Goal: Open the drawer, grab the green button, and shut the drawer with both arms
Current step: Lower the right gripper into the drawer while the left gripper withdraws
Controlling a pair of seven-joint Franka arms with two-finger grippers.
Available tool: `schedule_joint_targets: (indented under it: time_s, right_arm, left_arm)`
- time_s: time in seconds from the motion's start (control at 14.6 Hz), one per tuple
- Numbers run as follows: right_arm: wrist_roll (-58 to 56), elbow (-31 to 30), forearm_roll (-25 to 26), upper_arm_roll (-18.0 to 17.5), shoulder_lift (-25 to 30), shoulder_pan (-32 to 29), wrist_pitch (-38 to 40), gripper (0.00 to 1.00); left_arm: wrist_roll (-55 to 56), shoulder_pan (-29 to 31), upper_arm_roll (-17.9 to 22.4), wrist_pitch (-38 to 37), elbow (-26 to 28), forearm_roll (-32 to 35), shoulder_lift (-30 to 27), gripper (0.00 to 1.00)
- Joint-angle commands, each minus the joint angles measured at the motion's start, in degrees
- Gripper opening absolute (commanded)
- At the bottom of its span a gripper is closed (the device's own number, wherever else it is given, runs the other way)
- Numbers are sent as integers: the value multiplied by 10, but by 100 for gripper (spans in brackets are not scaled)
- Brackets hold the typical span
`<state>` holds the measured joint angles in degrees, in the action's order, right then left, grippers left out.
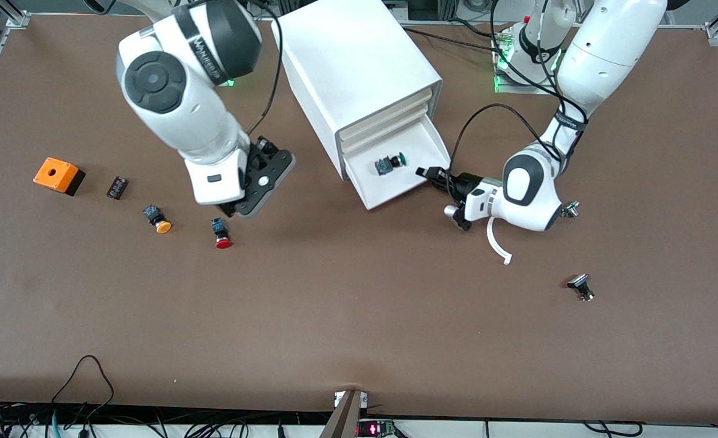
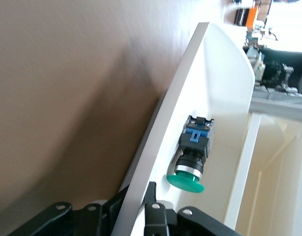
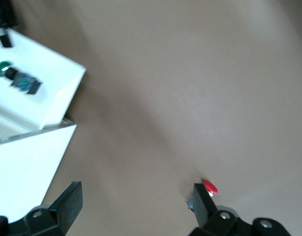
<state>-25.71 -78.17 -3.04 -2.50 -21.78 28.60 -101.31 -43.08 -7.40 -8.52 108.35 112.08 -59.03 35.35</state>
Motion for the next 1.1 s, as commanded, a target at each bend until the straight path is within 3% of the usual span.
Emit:
schedule_joint_targets:
  time_s: [0.0, 0.07, 0.21, 0.27, 0.34, 0.41, 0.69, 0.82, 1.03]
  right_arm:
    - [-11, 9, 14, 3, -3, 30, -13, 100]
    - [-12, 9, 27, 3, -5, 42, -19, 100]
    - [-16, 9, 37, 3, -11, 61, -31, 100]
    - [-25, 9, 37, 4, -14, 69, -40, 100]
    - [-35, 9, 37, 4, -17, 73, -43, 100]
    - [-48, 9, 37, 3, -23, 74, -46, 100]
    - [-120, 11, 33, 2, -43, 113, -54, 100]
    - [-114, 15, 51, 8, -51, 171, -52, 100]
    - [-114, 22, 107, 5, -60, 200, -54, 100]
  left_arm:
    - [19, -9, 17, 69, -18, 1, 10, 17]
    - [19, -9, 17, 69, -18, 0, 10, 17]
    - [17, -9, 17, 69, -18, -1, 10, 34]
    - [18, -8, 17, 69, -18, -1, 7, 56]
    - [24, -7, 17, 69, -18, -2, 6, 87]
    - [18, -3, 18, 69, -18, -2, 4, 100]
    - [23, 13, 20, 68, -19, 0, -24, 100]
    - [26, 31, 26, 67, -18, 56, -60, 100]
    - [75, 70, 26, 67, -18, 143, -115, 100]
